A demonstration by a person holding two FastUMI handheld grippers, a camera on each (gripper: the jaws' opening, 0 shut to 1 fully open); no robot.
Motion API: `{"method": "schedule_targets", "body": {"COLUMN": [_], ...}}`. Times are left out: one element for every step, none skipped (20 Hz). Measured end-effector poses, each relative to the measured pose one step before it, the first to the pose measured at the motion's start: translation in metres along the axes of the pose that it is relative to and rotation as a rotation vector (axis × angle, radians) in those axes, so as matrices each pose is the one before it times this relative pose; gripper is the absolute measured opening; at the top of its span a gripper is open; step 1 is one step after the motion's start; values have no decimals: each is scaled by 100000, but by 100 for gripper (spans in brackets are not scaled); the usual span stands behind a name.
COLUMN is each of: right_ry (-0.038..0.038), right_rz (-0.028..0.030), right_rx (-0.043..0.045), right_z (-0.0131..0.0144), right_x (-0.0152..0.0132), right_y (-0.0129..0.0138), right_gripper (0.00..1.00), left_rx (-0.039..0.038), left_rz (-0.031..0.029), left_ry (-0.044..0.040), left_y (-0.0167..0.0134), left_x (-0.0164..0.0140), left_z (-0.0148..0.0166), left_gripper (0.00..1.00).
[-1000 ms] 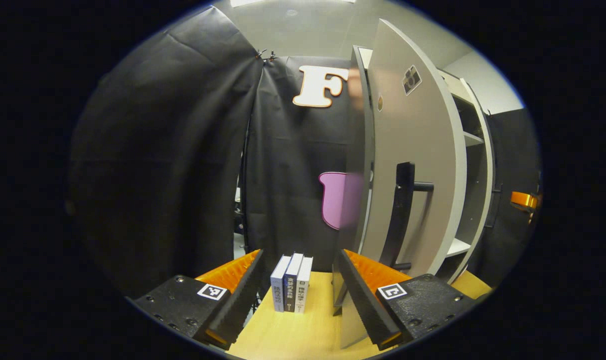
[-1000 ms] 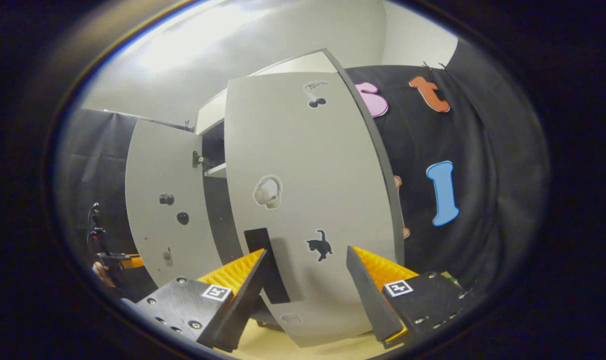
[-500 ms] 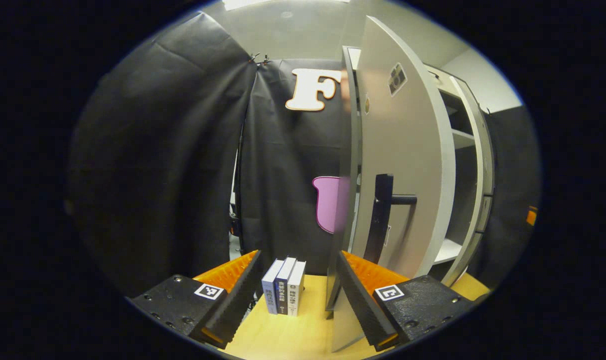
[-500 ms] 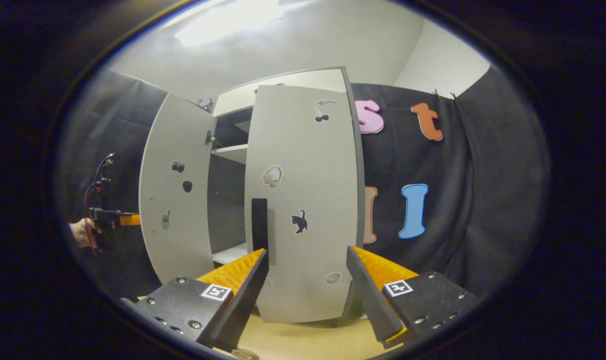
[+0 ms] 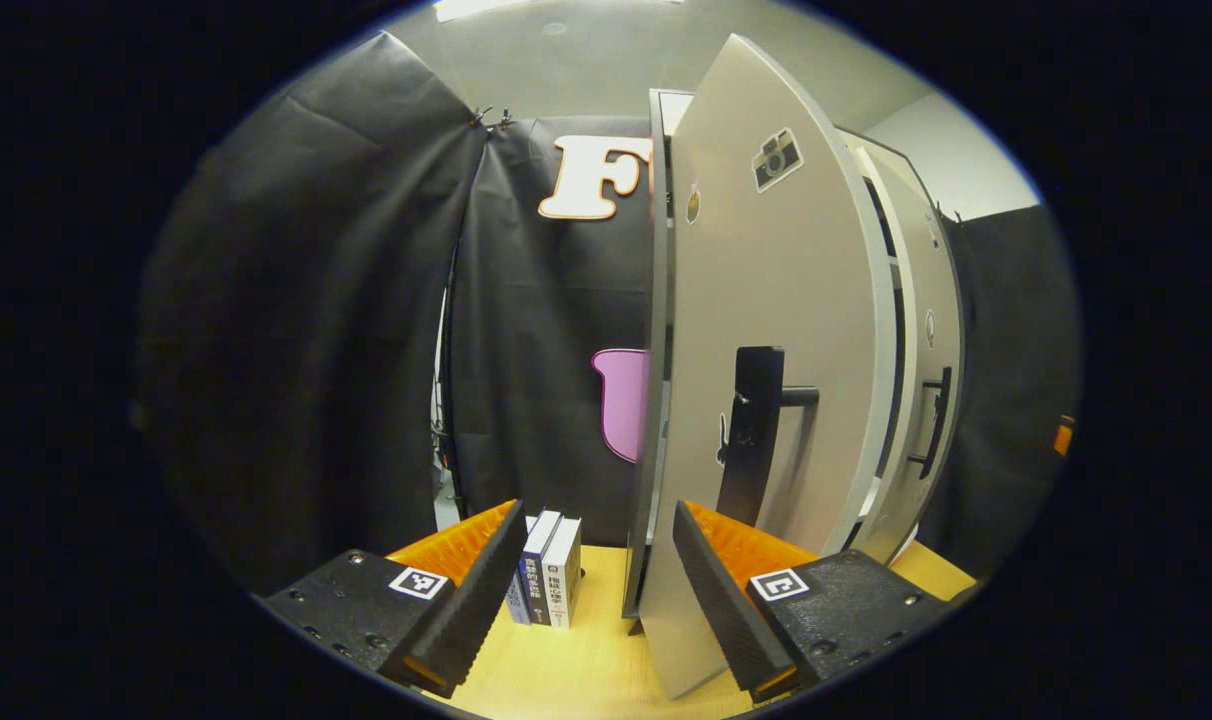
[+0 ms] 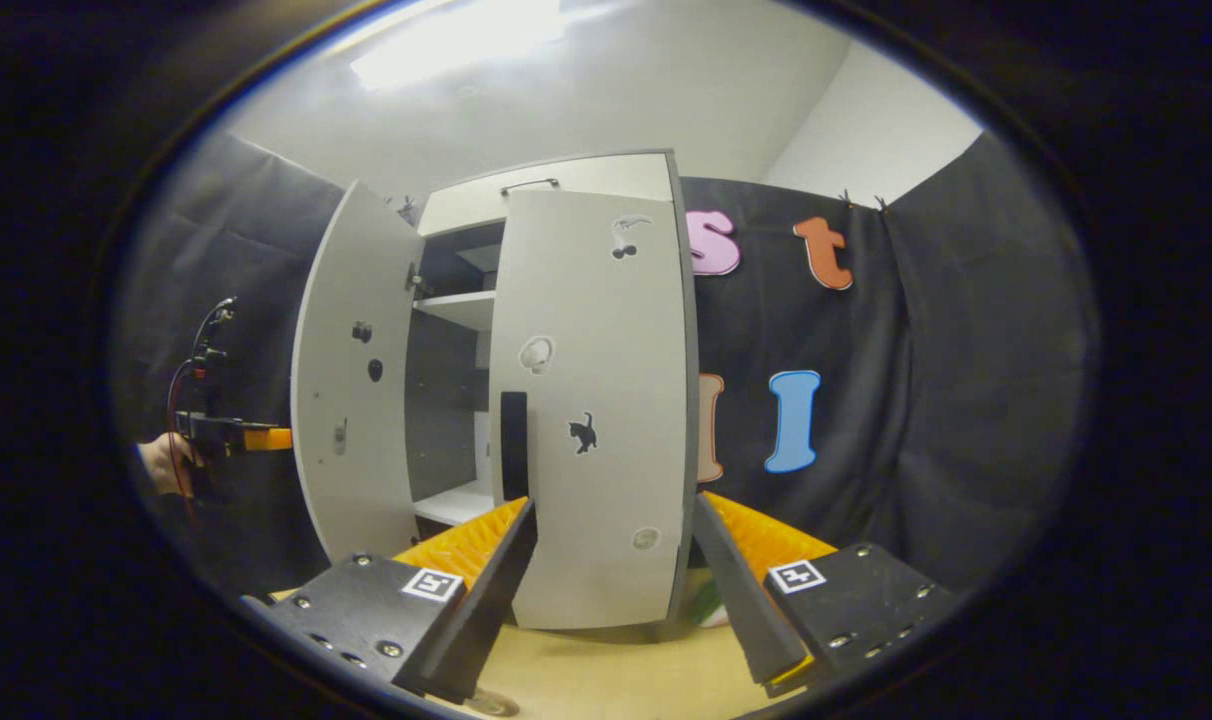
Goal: Grasp the bottle in the cabinet with the left hand and place it on the coaster, then close the right door with the right hand and the left door with the left hand.
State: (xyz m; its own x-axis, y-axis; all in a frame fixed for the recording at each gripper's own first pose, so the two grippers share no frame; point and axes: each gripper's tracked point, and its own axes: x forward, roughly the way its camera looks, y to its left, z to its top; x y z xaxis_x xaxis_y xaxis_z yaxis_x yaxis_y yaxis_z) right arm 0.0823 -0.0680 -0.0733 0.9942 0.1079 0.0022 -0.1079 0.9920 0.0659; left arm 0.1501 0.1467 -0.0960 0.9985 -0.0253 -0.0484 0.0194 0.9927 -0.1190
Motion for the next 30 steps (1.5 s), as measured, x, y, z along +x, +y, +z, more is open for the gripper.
{"method": "schedule_targets", "body": {"right_ry": [-13, -178, 98, 416, 367, 194, -58, 30, 403, 366, 317, 115, 48, 251, 316, 39, -38, 116, 354, 417, 263, -65, -316, -91, 62, 144, -141, -774, -534, -449], "right_rz": [28, 86, -249, -923, -1056, -488, -329, -145, -53, -438, -411, -73, -289, -162, -262, -6, -111, 44, -283, -94, -318, -276, -198, -240, -638, -482, -581, -483, 296, 755], "right_rx": [48, -146, -264, -243, -21, 103, 198, 205, 131, -91, -170, -99, 181, 343, 489, 181, -37, -236, -169, -320, -263, -250, 28, 332, 605, 143, -855, -1253, -1119, -947], "right_z": [-41, 88, -22, -63, -145, -34, 8, -25, -147, -59, -107, -90, 27, -49, -94, -47, 34, -77, -26, -107, -145, -204, -460, 90, 163, 144, 113, 237, 40, 91], "right_x": [-461, -282, -175, -207, -337, -249, -235, -181, -90, -125, 37, 111, 121, -10, 51, 5, 193, 79, 69, 63, 142, 127, 635, 278, 368, 22, -499, -746, -1027, -949], "right_y": [138, -75, -250, -349, -339, -164, -201, -200, -154, -214, -292, 74, -37, -61, -75, -25, -92, -52, -44, -56, -156, -322, -320, -355, -229, -208, -225, -245, -30, 44], "right_gripper": [95, 95, 95, 95, 95, 95, 95, 95, 95, 95, 95, 95, 95, 95, 95, 95, 95, 95, 95, 95, 95, 95, 95, 95, 95, 95, 95, 95, 95, 95], "left_rx": [676, 204, -312, -272, -668, -239, -1, 160, 20, 240, 522, 627, 419, 193, 155, 380, 570, 315, 156, 32, -449, -471, -143, 189, 124, 32, -241, -356, -70, 556], "left_rz": [-282, -742, -1328, -1511, -1066, -825, -539, -455, -261, -250, -449, -541, -491, -464, 146, 431, 558, 567, 60, -558, -302, -194, -406, -445, -549, -746, -775, -935, -1018, -349], "left_ry": [-1150, 84, 305, 505, 40, 68, -269, -165, -91, 106, -119, -60, -3, 92, -107, -392, -537, -650, -377, -102, -108, -99, -325, 217, 600, 568, 57, -408, -220, -369], "left_y": [-243, -522, -508, -675, -514, -561, -440, -391, -293, -328, -348, -385, -299, -340, -263, -67, -15, -27, -77, -236, -231, -206, -335, -413, -452, -479, -553, -618, -732, -551], "left_x": [40, 58, 33, 120, 31, 87, 54, 88, 47, 108, 82, 100, 80, 181, 140, 136, 188, 162, 183, 68, 138, 13, 162, 184, 110, -28, -101, -280, -311, -404], "left_z": [67, -22, -74, -138, -21, -14, 60, -1, 50, -53, 40, 69, 32, -56, 80, 43, 135, 87, 53, -97, -27, -59, -7, -17, -36, -15, 106, 180, 123, 175], "left_gripper": [94, 94, 94, 94, 94, 94, 94, 94, 94, 94, 94, 94, 94, 94, 94, 94, 94, 94, 94, 94, 94, 89, 94, 94, 94, 99, 94, 91, 96, 96]}}
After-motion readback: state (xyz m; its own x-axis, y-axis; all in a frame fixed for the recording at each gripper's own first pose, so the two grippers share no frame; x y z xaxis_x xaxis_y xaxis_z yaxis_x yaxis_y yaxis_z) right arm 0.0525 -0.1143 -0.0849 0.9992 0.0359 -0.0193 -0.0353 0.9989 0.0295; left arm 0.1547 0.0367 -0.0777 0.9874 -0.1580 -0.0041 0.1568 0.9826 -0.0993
